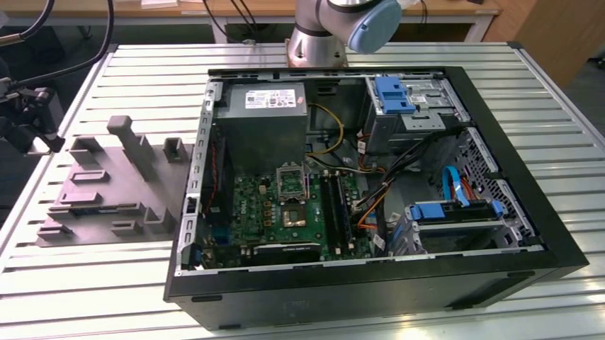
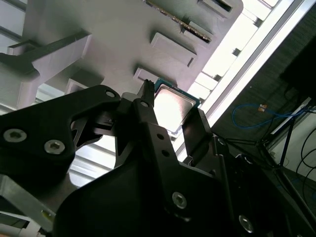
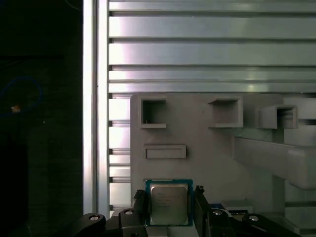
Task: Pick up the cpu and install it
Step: 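Pick up the cpu and move it towards the insertion slot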
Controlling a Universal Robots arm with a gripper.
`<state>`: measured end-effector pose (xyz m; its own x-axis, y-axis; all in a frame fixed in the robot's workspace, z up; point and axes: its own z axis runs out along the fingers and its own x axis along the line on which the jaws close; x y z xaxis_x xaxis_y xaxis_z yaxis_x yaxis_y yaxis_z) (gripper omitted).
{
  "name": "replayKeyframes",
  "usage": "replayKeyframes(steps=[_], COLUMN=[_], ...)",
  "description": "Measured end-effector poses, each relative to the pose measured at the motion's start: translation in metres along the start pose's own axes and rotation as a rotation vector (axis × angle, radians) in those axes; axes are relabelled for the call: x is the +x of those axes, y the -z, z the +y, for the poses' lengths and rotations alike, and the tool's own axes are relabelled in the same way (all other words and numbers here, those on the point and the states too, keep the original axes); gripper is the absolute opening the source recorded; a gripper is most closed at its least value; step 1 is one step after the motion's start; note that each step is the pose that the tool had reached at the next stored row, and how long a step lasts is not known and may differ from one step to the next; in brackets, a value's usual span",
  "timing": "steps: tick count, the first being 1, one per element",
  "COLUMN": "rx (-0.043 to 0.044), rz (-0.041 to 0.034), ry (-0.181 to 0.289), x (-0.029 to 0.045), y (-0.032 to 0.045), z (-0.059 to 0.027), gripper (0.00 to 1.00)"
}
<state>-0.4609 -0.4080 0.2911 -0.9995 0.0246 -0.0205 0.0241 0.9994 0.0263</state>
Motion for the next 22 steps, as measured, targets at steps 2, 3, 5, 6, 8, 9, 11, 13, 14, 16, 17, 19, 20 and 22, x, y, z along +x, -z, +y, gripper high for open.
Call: replayKeyframes(steps=[2, 3, 5, 6, 8, 9, 11, 13, 14, 16, 17, 19, 20, 22], rx=[0.0, 0.0, 0.0, 0.0, 0.0, 0.0, -0.0001, -0.0001, -0.0001, -0.0001, -0.0001, 0.0, 0.0001, 0.0], rz=[0.0001, 0.0001, 0.0, 0.0001, 0.0001, 0.0001, 0.0, 0.0, 0.0, -0.0001, 0.0, 0.0001, 0.0003, 0.0001], ry=[-0.001, -0.001, -0.001, -0.001, -0.001, -0.003, -0.005, -0.005, -0.005, -0.005, -0.005, -0.005, -0.005, -0.005], x=[0.0, 0.0, 0.0, 0.0, 0.0, 0.0, 0.0, 0.0, 0.0, 0.0, 0.0, 0.0, 0.0, 0.0], y=[0.0001, 0.0001, 0.0001, 0.0001, 0.0001, 0.0001, 0.0001, 0.0004, 0.0005, 0.0007, 0.0007, 0.001, 0.0014, 0.0023], z=[0.0, 0.0, 0.0, 0.0, 0.0, 0.0, 0.0, 0.0, 0.0, 0.0, 0.0, 0.0, 0.0, 0.0], gripper=[0.47, 0.47, 0.47, 0.47, 0.47, 0.47, 0.47, 0.47, 0.47, 0.47, 0.47, 0.47, 0.47, 0.47])
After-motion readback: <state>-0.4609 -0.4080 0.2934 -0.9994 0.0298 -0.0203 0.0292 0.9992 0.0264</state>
